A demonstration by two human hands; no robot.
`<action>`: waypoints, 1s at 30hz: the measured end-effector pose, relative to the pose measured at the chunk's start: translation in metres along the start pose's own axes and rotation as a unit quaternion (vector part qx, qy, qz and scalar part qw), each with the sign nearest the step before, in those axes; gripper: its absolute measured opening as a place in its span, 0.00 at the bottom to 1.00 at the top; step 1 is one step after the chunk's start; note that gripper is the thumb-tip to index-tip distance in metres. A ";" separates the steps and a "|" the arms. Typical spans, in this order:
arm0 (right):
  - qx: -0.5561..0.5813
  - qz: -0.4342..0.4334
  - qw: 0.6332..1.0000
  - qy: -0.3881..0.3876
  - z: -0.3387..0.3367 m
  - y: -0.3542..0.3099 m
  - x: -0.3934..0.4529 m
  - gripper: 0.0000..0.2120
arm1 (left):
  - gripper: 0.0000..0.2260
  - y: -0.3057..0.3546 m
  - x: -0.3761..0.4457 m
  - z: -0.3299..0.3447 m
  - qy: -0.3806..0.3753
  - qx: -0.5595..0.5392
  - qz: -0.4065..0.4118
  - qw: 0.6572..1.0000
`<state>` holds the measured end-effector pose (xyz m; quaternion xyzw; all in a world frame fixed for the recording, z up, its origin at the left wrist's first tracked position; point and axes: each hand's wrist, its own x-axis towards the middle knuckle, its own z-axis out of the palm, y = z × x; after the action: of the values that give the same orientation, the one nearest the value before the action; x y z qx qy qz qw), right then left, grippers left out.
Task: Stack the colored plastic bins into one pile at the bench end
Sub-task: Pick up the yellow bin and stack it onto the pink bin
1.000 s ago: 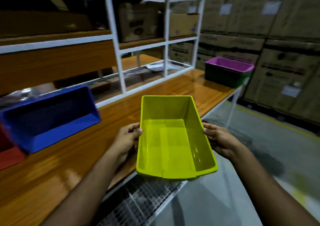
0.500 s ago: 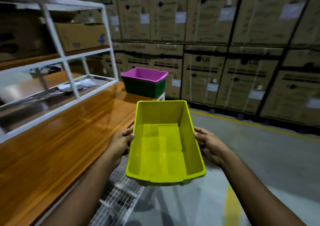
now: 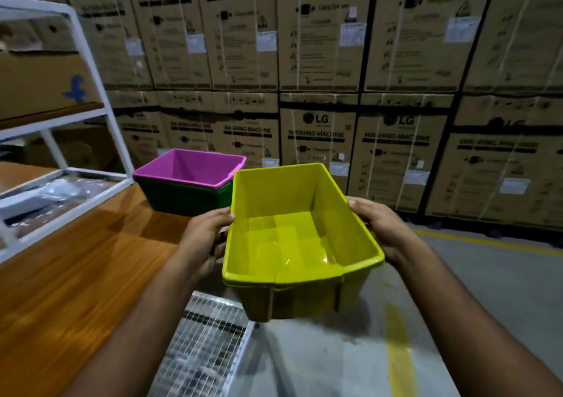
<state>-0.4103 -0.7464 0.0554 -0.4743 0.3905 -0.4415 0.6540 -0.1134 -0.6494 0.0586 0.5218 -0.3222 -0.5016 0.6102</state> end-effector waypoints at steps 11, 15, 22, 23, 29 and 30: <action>0.012 -0.023 0.997 -0.068 0.064 -0.092 0.213 0.16 | 0.17 0.129 0.159 -0.015 0.007 -0.002 0.075 0.997; -0.011 -0.020 0.993 -0.112 0.104 -0.096 0.286 0.16 | 0.17 0.141 0.192 -0.039 0.049 -0.003 0.087 0.995; -0.024 0.011 0.970 -0.242 0.183 -0.095 0.406 0.15 | 0.18 0.150 0.244 -0.076 0.195 -0.030 0.117 0.973; -0.029 0.014 0.963 -0.266 0.196 -0.096 0.423 0.14 | 0.17 0.150 0.250 -0.080 0.223 -0.034 0.124 0.966; -0.058 0.017 0.927 -0.370 0.260 -0.090 0.507 0.15 | 0.15 0.155 0.276 -0.085 0.344 -0.047 0.155 0.925; -0.068 0.018 0.920 -0.385 0.266 -0.089 0.517 0.16 | 0.16 0.155 0.280 -0.085 0.357 -0.046 0.158 0.920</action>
<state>-0.0233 -1.1771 0.1590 -0.6438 0.1463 -0.1851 0.7279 0.0884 -0.8955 0.1499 0.5799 -0.1383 -0.1932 0.7792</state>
